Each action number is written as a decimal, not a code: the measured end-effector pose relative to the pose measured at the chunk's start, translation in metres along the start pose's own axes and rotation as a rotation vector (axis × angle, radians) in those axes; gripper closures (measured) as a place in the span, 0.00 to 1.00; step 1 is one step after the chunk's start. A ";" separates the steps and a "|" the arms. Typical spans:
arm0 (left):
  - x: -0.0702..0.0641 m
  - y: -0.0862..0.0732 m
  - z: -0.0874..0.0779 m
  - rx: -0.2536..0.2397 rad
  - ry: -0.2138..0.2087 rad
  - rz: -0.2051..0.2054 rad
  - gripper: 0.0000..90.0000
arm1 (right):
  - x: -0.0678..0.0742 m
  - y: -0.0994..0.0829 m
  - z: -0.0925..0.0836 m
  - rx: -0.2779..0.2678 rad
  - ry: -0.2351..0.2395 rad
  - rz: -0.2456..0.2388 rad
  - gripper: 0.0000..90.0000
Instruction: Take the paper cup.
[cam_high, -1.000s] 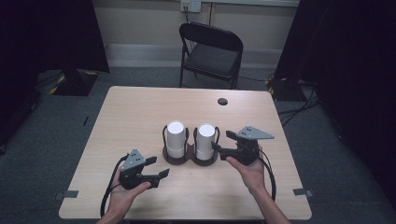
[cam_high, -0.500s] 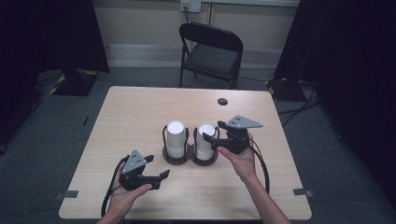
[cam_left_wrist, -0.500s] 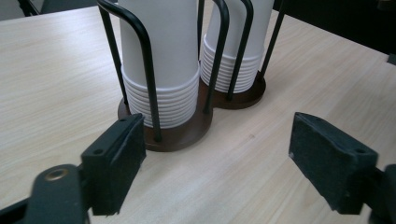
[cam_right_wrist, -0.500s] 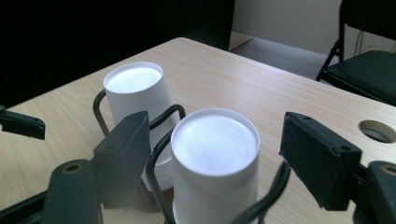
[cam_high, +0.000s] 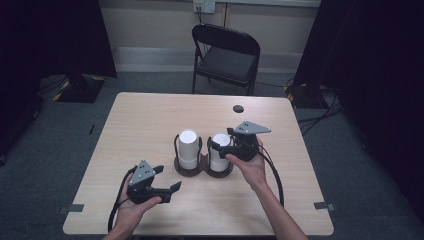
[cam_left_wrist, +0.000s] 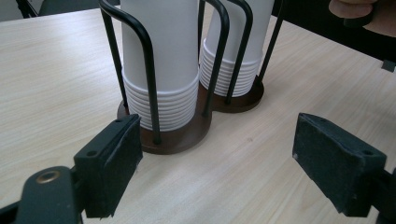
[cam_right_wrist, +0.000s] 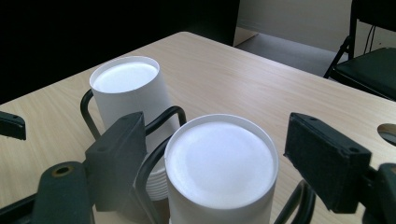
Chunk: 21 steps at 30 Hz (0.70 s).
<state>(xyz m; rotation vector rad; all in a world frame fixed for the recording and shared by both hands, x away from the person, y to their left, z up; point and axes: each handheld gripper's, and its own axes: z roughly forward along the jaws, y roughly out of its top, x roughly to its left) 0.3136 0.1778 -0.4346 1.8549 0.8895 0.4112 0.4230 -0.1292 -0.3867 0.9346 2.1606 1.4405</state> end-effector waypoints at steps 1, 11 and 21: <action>0.000 0.000 0.000 0.003 -0.001 -0.001 0.18 | 0.000 0.000 0.001 0.001 0.003 0.003 0.23; 0.002 -0.001 0.001 0.010 -0.004 -0.014 0.18 | -0.001 -0.006 0.009 0.019 0.008 0.005 0.26; 0.003 -0.002 0.001 0.014 -0.003 -0.026 0.19 | -0.003 -0.010 0.015 0.050 0.008 0.005 0.29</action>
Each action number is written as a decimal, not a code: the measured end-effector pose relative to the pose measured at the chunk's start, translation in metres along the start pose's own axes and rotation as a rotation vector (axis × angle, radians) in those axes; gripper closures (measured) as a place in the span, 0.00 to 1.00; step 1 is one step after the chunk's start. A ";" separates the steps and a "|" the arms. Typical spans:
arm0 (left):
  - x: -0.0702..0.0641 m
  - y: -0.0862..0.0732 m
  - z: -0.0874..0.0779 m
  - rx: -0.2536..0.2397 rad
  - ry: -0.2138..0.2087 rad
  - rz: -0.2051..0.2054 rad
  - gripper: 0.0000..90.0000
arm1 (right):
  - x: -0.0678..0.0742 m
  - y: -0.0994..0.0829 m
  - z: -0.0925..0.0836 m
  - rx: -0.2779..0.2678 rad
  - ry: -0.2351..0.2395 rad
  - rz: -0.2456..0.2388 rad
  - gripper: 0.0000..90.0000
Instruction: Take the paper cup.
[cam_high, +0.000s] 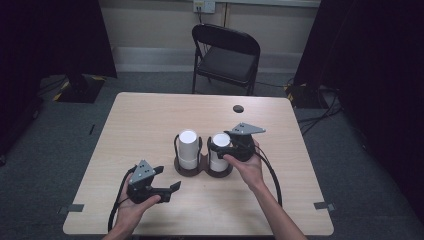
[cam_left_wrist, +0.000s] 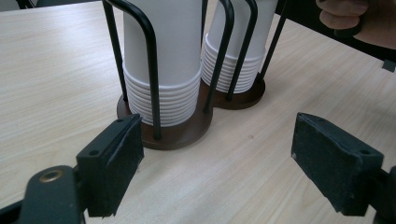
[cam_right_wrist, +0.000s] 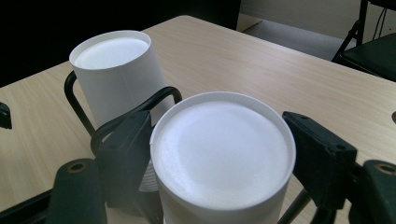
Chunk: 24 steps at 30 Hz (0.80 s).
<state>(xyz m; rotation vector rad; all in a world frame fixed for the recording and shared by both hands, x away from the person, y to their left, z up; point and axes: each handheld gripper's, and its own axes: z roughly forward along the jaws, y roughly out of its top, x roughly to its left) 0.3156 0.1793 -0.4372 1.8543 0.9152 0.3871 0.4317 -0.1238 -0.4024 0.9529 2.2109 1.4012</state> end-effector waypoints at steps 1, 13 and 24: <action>0.000 0.000 0.000 0.000 0.000 0.004 0.19 | 0.001 0.000 0.001 0.002 -0.001 -0.004 0.30; 0.001 0.000 0.000 0.012 -0.015 -0.001 0.19 | 0.002 -0.003 0.005 0.019 -0.029 -0.012 0.35; 0.001 0.000 0.001 0.016 -0.025 -0.013 0.20 | 0.001 -0.001 0.002 -0.004 -0.031 0.002 0.36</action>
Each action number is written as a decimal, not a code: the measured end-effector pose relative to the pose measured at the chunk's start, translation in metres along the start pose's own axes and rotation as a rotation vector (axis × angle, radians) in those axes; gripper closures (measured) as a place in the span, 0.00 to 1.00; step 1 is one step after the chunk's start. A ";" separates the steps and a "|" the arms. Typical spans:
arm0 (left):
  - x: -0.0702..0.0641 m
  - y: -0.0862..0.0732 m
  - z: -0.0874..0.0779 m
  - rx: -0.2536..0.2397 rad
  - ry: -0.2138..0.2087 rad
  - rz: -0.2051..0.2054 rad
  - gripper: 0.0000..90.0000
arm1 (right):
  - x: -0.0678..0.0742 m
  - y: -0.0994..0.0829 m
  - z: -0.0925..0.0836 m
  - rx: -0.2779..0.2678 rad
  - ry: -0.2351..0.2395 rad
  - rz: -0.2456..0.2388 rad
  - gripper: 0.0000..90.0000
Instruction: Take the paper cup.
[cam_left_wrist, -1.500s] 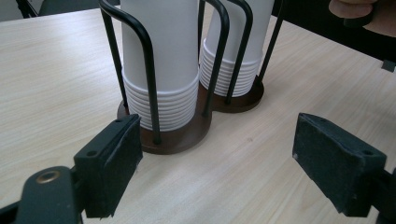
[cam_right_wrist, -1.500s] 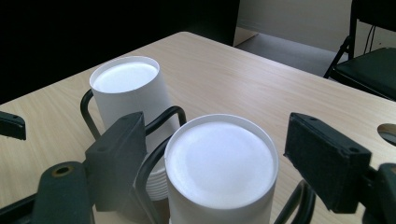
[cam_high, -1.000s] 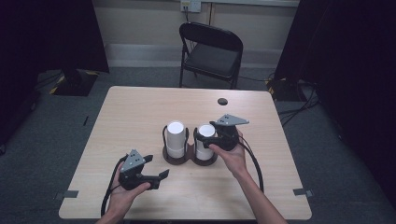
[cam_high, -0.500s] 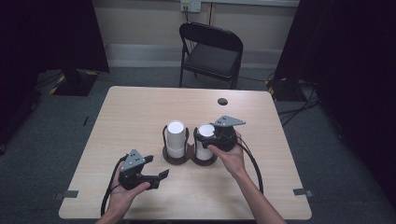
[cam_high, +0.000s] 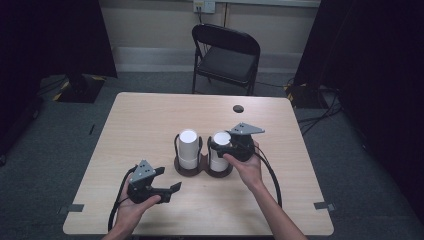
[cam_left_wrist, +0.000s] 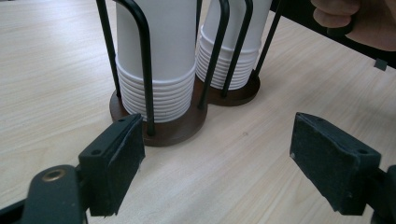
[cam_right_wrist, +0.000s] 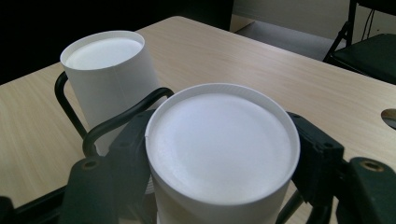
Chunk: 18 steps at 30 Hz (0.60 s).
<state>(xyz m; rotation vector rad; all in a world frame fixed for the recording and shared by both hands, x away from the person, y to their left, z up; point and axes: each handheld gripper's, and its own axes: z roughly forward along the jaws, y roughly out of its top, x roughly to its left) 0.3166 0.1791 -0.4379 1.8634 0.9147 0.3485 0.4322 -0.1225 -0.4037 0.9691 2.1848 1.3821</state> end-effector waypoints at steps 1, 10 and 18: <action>0.000 0.000 0.000 0.001 0.001 0.002 0.20 | 0.000 0.001 -0.001 -0.002 -0.001 -0.001 0.36; -0.002 0.001 -0.001 -0.009 0.004 0.021 0.21 | 0.001 0.002 -0.003 -0.019 -0.002 -0.010 0.35; -0.001 0.000 0.001 -0.002 0.000 0.015 0.21 | 0.001 0.006 -0.008 -0.043 -0.004 -0.004 0.36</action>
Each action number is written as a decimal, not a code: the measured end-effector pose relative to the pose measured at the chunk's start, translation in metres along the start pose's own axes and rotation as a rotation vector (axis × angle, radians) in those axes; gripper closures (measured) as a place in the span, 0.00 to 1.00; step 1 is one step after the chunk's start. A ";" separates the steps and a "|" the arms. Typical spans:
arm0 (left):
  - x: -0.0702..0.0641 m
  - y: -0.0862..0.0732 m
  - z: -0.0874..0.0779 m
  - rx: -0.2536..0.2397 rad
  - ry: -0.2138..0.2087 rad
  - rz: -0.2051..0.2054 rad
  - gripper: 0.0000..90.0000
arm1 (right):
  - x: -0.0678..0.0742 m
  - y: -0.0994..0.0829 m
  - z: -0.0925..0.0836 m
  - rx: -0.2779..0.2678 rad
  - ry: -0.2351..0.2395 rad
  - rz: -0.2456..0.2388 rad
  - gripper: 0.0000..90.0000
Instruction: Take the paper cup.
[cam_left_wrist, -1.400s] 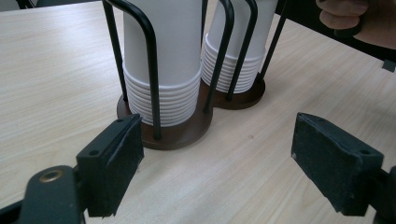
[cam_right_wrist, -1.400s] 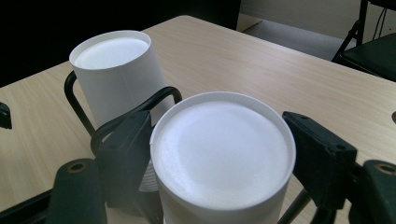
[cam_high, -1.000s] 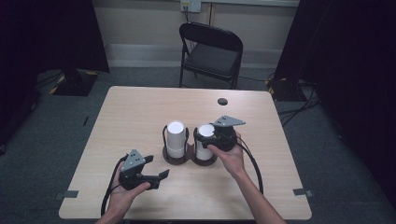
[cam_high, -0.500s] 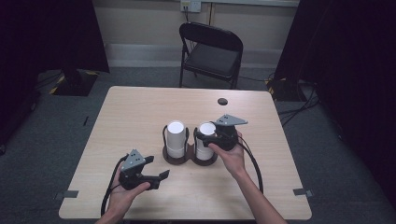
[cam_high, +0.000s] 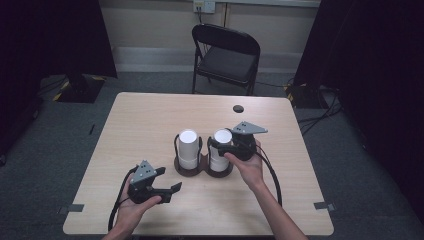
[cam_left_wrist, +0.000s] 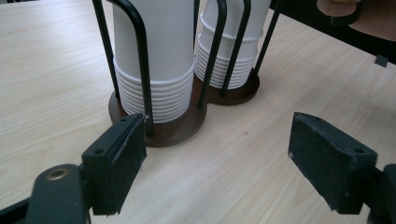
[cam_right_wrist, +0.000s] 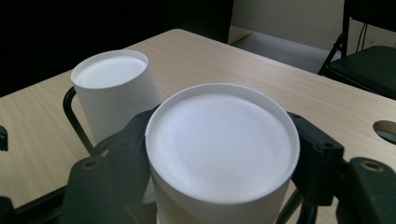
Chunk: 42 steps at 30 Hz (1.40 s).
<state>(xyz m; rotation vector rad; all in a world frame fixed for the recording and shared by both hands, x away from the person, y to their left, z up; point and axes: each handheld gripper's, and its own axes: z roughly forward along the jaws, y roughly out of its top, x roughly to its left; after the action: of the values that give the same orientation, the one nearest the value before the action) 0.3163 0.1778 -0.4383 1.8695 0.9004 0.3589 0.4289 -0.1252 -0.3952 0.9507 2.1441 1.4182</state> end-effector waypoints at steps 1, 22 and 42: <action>0.000 0.000 0.000 0.000 0.000 0.000 0.21 | 0.000 0.000 -0.001 -0.005 0.002 0.003 0.36; 0.000 0.000 0.001 0.021 0.045 0.000 0.21 | 0.002 0.009 -0.018 -0.050 -0.018 0.005 0.36; -0.002 0.000 0.004 0.036 0.053 0.015 0.22 | 0.004 0.022 -0.029 -0.116 0.003 -0.004 0.36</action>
<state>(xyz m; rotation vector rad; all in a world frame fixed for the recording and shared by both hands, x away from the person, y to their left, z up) 0.3169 0.1735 -0.4403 1.9081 0.9347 0.4053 0.4138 -0.1353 -0.3633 0.9013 2.0401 1.5252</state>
